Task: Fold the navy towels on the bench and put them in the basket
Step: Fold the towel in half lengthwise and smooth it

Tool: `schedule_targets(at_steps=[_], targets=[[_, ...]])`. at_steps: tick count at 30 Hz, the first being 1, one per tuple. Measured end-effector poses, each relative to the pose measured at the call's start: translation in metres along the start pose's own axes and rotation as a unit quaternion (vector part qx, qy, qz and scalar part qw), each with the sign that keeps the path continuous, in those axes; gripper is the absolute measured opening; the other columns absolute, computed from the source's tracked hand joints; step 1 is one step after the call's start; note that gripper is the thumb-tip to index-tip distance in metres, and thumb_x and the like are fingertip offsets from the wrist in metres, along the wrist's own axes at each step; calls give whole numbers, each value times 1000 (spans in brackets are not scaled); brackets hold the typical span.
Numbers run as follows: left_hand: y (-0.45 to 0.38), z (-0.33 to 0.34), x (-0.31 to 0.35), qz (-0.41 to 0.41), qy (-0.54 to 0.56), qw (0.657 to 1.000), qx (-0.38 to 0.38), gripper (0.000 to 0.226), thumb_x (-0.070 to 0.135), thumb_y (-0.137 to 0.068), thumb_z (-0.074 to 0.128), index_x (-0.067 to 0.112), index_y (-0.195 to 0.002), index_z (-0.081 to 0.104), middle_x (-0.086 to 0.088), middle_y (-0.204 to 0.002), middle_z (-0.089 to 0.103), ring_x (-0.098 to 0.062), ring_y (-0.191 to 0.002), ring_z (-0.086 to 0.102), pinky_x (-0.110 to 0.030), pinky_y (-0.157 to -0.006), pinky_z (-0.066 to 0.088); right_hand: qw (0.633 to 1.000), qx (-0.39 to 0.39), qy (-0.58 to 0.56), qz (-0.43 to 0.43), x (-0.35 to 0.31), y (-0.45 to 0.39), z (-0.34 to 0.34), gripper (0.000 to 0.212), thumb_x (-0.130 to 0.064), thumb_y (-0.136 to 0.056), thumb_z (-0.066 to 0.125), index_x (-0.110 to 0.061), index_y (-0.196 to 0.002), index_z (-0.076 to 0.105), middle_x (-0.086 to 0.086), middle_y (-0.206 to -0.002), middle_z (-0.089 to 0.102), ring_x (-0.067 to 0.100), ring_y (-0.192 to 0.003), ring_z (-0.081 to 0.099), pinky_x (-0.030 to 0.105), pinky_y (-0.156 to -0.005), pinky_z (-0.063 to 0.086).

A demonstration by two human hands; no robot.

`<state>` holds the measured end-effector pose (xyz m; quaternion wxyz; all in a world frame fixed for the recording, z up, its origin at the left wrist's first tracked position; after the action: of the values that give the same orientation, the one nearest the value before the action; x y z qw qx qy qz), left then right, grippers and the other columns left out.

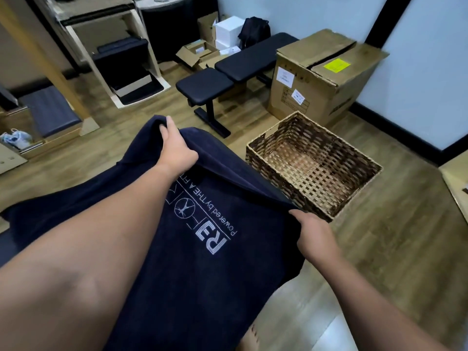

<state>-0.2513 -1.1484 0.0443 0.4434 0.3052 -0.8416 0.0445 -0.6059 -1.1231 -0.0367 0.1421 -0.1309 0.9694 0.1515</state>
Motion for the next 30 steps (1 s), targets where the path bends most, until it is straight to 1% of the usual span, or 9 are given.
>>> schedule_targets(at_steps=[4,8,11,13,16,18,22,26,30], targets=[[-18,25,7,33,-9,998,-48,114,-3,-88,67,26,-160,-17,-4,-168,-19,-26,-156,6,-31,-116,31,999,-21,16,32,18,-14,7,65,8,-82,49,-17,-141,51,10,-124,60,33,-115,60,40,-96,49],[-15,56,-18,78,-68,978,-181,118,20,-83,83,37,-161,-4,-6,-170,9,-22,-155,16,-40,-125,22,986,-69,125,87,22,-12,16,48,-10,-83,56,-20,-129,47,9,-138,39,36,-122,44,44,-100,45],[-2,66,-55,78,-220,948,-215,84,24,-87,78,20,-157,33,-9,-156,44,-27,-143,42,-33,-117,34,984,-39,171,20,-1,-8,25,48,-18,-86,57,-25,-133,48,6,-135,41,32,-121,40,44,-97,46],[10,67,-81,69,-281,932,-217,62,25,-88,74,15,-145,52,-10,-144,55,-28,-136,49,-36,-111,41,988,-64,136,-21,-15,-7,40,54,-20,-88,54,-28,-141,46,4,-133,41,32,-120,40,43,-98,45],[34,62,-120,63,-369,899,-227,69,31,-92,66,28,-155,35,-7,-164,23,-28,-153,17,-57,-119,27,992,-82,86,28,-19,-12,50,62,-22,-86,56,-28,-146,41,7,-138,37,38,-119,39,45,-105,37],[53,50,-141,44,-386,896,-214,73,35,-98,58,35,-160,19,-4,-170,2,-25,-156,-1,-67,-118,15,990,-78,96,66,-19,-15,48,68,-27,-86,58,-25,-149,34,11,-142,34,43,-123,37,47,-109,32],[90,25,-178,12,-360,917,-172,71,41,-103,47,31,-162,9,-3,-170,-8,-19,-156,-9,-68,-119,12,984,-101,130,66,-40,-10,49,76,-28,-87,57,-22,-153,20,14,-149,24,45,-131,31,51,-107,37],[128,7,-208,1,-348,925,-155,67,40,-106,42,26,-162,9,-1,-170,-10,-18,-156,-12,-65,-121,12,977,-139,152,-53,-95,15,67,74,-29,-91,52,-31,-155,15,10,-161,6,41,-146,11,59,-108,38],[171,-5,-236,1,-356,924,-139,62,38,-108,37,24,-162,10,3,-170,-9,-15,-156,-10,-61,-123,10,939,-183,192,-220,-157,59,99,82,-53,-91,56,-39,-157,9,6,-166,-7,41,-151,-3,64,-114,27]])
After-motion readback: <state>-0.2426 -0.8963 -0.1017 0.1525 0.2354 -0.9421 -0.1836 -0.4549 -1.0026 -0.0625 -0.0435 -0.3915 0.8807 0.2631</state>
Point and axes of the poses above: each hand's wrist, its own y-axis away from the middle knuckle, its own z-axis out of the palm, x = y × z, the point moved 5 cm from there along -y, towards the middle knuckle
